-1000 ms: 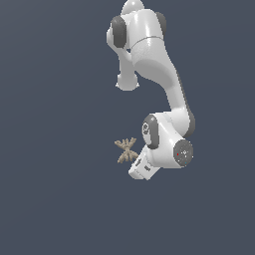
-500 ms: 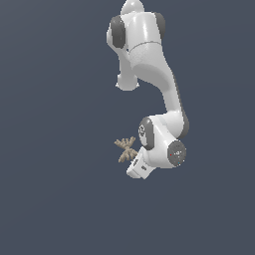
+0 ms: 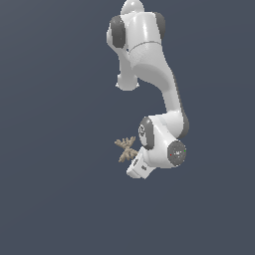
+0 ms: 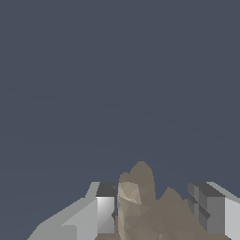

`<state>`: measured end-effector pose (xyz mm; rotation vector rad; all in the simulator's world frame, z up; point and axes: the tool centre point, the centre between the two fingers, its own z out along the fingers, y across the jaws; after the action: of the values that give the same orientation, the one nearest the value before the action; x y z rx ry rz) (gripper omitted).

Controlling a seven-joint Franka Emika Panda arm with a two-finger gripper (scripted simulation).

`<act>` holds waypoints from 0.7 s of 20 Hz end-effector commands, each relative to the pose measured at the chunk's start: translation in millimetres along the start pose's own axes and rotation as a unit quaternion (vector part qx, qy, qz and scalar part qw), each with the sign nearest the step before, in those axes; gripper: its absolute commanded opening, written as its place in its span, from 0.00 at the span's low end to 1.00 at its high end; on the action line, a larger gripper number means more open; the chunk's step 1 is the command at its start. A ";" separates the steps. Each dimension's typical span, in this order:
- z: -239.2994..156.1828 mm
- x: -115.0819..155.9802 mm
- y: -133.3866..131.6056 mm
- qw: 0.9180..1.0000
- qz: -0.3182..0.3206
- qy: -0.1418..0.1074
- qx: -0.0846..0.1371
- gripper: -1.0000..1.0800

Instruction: Pick up the object and move it to a goal position.

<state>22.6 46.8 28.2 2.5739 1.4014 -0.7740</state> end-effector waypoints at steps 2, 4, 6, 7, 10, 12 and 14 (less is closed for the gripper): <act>-3.2 1.3 -1.9 1.000 -0.001 0.001 -0.001 0.00; -8.0 2.6 -6.1 1.000 -0.001 0.001 -0.001 0.00; -16.0 5.2 -13.5 1.000 -0.001 0.000 -0.001 0.00; -21.4 6.7 -18.2 1.000 -0.001 0.000 -0.001 0.00; -41.8 12.7 -36.1 1.000 -0.001 0.000 -0.001 0.00; -58.1 17.6 -50.4 1.000 -0.001 0.000 -0.001 0.00; -74.4 22.7 -64.7 1.000 -0.001 0.000 -0.001 0.00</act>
<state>11.2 111.6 80.2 2.5716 1.4041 -0.7735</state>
